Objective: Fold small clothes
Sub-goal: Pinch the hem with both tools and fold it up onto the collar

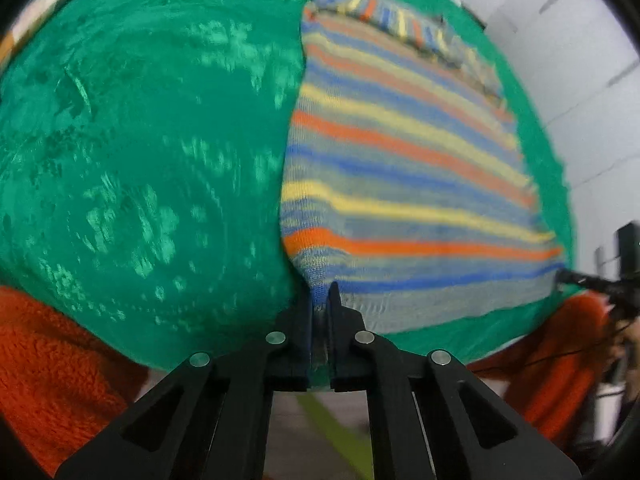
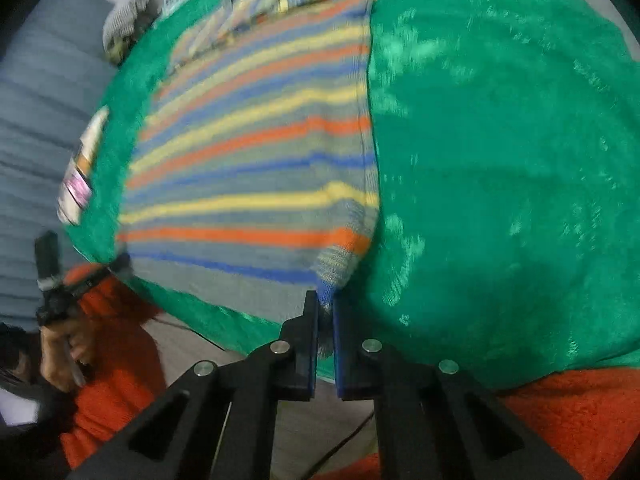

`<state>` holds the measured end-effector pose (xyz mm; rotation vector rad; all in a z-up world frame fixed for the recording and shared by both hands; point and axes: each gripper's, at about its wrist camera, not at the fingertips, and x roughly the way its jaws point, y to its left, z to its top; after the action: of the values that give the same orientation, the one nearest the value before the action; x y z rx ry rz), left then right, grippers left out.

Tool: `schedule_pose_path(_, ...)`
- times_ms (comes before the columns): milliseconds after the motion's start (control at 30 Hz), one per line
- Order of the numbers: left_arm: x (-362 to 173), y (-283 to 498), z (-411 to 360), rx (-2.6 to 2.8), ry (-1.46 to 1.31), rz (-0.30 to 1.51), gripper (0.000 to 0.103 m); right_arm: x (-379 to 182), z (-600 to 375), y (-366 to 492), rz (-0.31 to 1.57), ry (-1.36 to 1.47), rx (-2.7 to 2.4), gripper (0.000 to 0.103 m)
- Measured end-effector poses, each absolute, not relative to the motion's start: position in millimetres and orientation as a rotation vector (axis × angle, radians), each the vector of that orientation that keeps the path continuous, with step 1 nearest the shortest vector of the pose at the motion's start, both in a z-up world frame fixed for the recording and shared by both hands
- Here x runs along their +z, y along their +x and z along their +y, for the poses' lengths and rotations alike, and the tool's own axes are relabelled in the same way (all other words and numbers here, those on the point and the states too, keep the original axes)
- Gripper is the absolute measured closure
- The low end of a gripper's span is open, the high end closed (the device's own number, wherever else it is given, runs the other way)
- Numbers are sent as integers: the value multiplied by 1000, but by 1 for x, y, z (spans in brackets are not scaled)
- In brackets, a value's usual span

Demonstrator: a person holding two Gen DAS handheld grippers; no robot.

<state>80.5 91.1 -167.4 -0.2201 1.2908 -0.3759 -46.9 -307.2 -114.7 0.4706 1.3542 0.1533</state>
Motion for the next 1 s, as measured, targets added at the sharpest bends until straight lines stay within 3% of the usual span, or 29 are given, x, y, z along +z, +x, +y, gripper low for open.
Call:
schedule_pose_path(200, -106, 176, 97, -447, -333, 1181, 100, -69, -339, 0, 1180, 654, 223, 97)
schedule_pose_path(400, -82, 340, 52, -406, -228, 1070, 98, -41, -380, 137, 981, 715, 176, 97)
schedule_pose_path(467, -94, 406, 34, -369, -202, 1071, 88, -47, -393, 194, 929, 738, 162, 96)
schedule_pose_path(533, -111, 450, 32, -282, -228, 1115, 56, -62, -404, 244, 871, 741, 128, 88)
schedule_pose_path(567, -116, 465, 35, -232, -266, 1112, 53, -65, -410, 256, 845, 726, 81, 81)
schedule_pose_path(700, -120, 450, 43, -293, -286, 1049, 39, -81, -414, 268, 841, 698, 21, 81)
schedule_pose_path(867, -124, 379, 35, -412, -189, 967, 32, -66, -370, 247, 873, 445, 167, 81)
schedule_pose_path(1000, -170, 330, 15, -361, 75, 1069, 34, -90, -329, 223, 999, 381, 342, 67)
